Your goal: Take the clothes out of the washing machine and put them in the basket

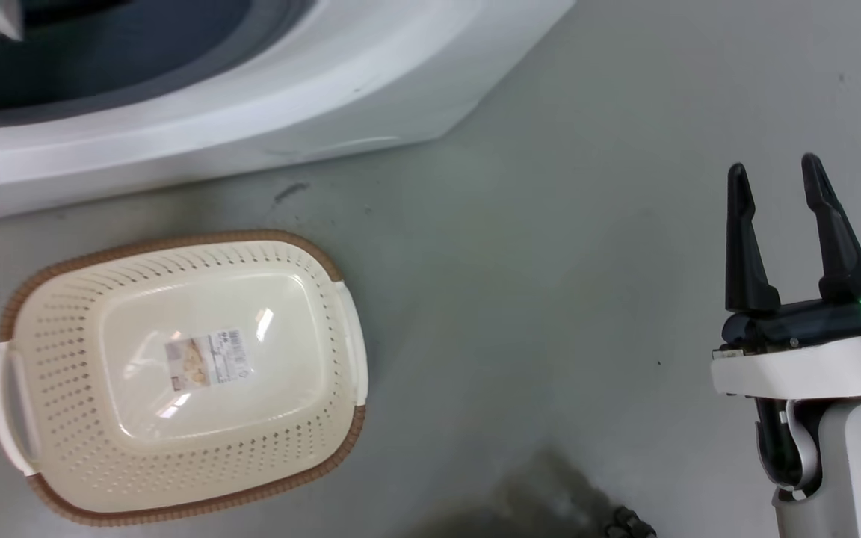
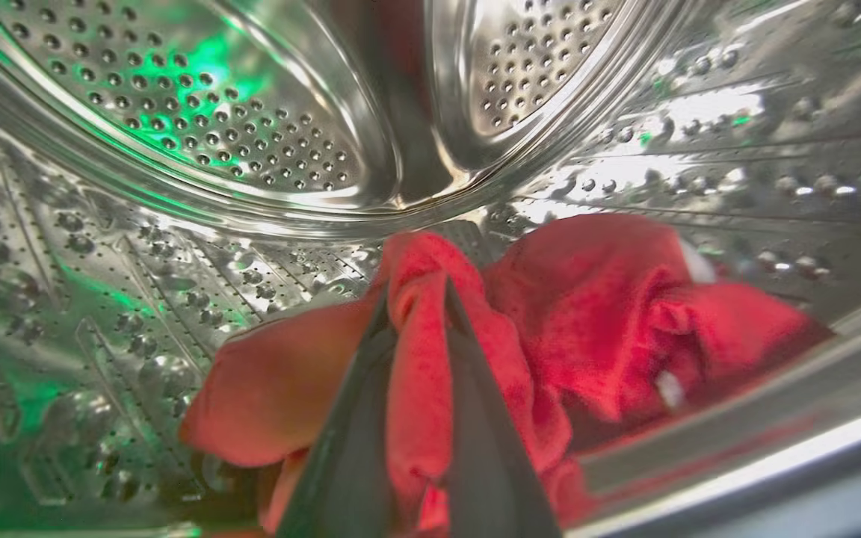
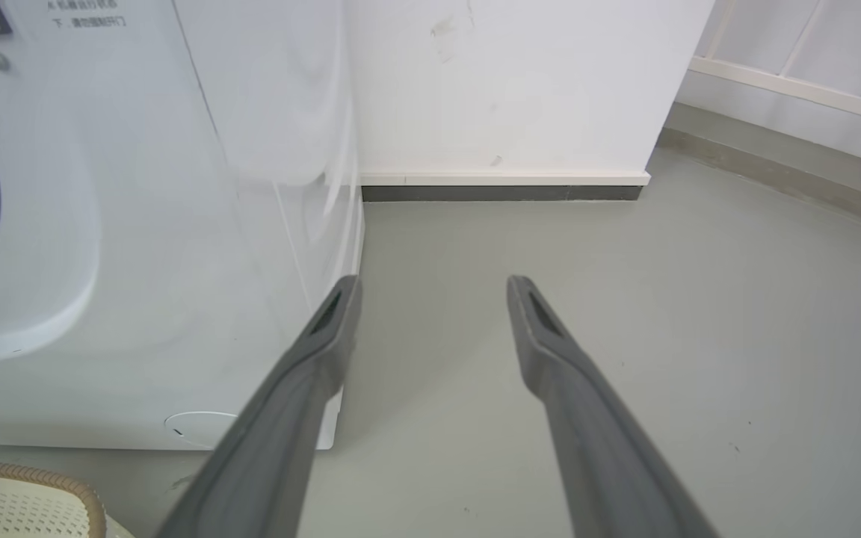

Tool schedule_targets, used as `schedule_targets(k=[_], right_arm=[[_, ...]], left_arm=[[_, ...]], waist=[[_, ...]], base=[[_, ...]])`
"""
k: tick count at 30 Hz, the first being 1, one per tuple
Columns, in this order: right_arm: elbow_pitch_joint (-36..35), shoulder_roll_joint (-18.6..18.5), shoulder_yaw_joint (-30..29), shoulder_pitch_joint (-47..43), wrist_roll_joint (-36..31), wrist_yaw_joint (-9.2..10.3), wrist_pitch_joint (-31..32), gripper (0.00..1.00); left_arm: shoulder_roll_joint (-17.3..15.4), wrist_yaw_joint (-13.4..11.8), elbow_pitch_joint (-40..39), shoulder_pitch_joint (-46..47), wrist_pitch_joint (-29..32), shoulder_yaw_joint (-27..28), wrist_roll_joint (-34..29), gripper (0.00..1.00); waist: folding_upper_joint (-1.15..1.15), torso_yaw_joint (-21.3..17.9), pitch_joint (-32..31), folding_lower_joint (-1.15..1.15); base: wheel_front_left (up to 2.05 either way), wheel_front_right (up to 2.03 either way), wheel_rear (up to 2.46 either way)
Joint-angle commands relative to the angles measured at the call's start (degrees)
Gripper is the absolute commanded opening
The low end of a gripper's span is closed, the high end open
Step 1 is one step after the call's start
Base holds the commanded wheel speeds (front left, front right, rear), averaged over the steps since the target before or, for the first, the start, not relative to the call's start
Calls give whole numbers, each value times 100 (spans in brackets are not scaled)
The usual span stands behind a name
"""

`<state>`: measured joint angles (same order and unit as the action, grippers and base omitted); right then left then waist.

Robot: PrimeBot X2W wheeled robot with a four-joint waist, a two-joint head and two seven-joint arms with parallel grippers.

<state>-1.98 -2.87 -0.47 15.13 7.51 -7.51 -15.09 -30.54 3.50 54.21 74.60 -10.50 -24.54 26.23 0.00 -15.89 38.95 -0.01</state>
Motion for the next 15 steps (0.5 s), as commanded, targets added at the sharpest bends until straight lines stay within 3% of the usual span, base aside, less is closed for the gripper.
schedule_targets(k=[1,6,11,15], right_arm=[[20,-2,-28,-54,-59,5,-12,100],[117,-2,-105,-218,-219,5,-12,100],[177,-1,-135,-354,-316,4,-12,100],[250,-4,-160,-471,-397,5,-12,100]], left_arm=[[56,-25,35,-153,-154,32,37,0],[339,-138,-195,-845,-469,180,71,0],[484,-358,-1618,-1857,-468,732,-210,0],[692,-370,-2601,-2592,-471,1175,-506,0]], waist=[[0,255,-378,1],[0,433,-844,1],[0,591,-1205,1],[0,737,-1490,1]], base=[[0,0,0],[0,0,0],[0,0,0],[0,0,0]])
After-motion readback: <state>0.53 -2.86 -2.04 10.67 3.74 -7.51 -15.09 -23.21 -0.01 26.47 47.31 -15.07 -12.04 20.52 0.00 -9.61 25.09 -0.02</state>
